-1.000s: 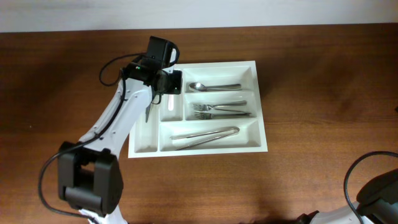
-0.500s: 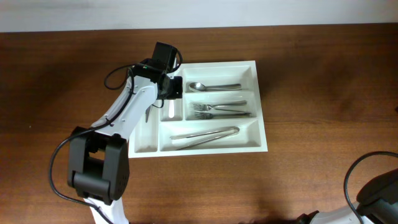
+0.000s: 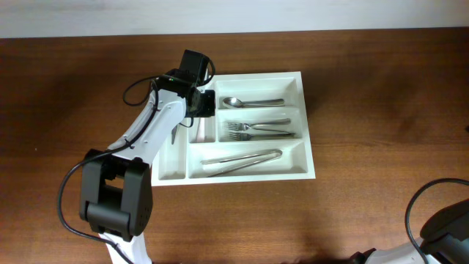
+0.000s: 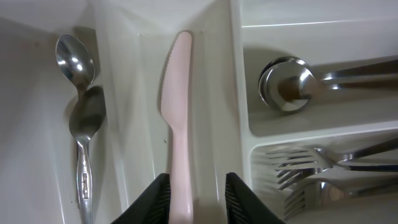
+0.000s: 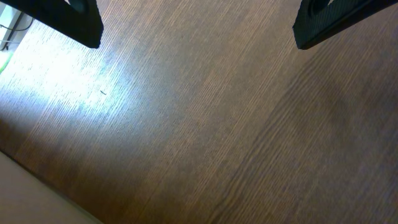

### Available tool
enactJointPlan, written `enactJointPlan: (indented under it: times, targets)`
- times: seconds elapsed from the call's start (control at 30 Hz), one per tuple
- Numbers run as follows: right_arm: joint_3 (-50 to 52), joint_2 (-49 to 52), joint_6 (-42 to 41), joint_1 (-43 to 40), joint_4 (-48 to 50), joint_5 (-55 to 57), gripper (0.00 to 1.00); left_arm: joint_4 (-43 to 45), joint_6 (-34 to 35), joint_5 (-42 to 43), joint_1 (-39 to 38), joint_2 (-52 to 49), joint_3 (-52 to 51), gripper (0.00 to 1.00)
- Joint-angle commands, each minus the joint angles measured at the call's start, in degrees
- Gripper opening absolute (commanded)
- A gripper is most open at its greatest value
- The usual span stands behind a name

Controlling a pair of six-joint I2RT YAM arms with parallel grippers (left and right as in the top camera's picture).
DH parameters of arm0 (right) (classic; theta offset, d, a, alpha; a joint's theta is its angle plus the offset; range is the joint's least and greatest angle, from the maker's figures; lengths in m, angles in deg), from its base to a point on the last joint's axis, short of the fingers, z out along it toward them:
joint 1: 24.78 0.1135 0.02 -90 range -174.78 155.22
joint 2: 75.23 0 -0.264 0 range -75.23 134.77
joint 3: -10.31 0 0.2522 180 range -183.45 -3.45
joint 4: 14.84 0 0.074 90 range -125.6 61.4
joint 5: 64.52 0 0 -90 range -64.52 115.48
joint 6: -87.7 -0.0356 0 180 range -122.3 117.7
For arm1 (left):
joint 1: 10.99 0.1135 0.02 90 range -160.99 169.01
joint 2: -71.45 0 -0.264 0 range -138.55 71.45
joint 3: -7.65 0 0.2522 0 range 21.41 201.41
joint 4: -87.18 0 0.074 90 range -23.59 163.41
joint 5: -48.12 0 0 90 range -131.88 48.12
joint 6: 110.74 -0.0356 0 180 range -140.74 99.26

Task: Pack container
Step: 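Lift the knife and carry it over the tray's second-left compartment, then lower the knife into the compartment and open the left gripper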

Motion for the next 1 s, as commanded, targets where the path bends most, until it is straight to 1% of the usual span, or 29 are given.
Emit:
enactJointPlan:
  times: [0.0,0.03,0.1,0.17,0.37,0.4,0.5,0.73,0.97]
  targets:
    - [0.5,0.0,-0.2,-0.2,0.1,0.3,0.99,0.5,0.0,-0.6,0.1,-0.3,1.6,0.36]
    - [0.5,0.0,-0.2,-0.2,0.1,0.3,0.99,0.4,-0.8,-0.6,0.1,-0.1,2.4,0.39]
    - [0.5,0.1,-0.2,-0.2,0.1,0.3,0.99,-0.3,-2.4,-0.6,0.2,0.6,4.7,0.48]
    - [0.5,0.0,-0.2,-0.2,0.1,0.3,0.99,-2.1,-5.1,-0.6,0.2,1.7,8.1,0.6]
    - [0.5,0.1,-0.2,-0.2,0.1,0.3,0.99,-9.5,-19.0,-1.1,0.2,6.8,17.0,0.98]
    - [0.5,0.0,-0.2,-0.2,0.1,0.3,0.99,-10.7,-19.5,-2.4,0.2,8.0,17.5,0.99]
    - [0.5,0.0,-0.2,-0.2,0.1,0.3,0.99,-14.3,-19.5,-5.5,0.2,11.6,17.6,0.99]
    - [0.5,0.0,-0.2,-0.2,0.1,0.3,0.99,-18.2,-19.5,-5.6,0.2,21.7,17.6,0.99]
    - [0.5,0.1,-0.2,-0.2,0.1,0.3,0.99,-28.1,-19.1,-5.6,0.1,32.5,17.5,0.99]
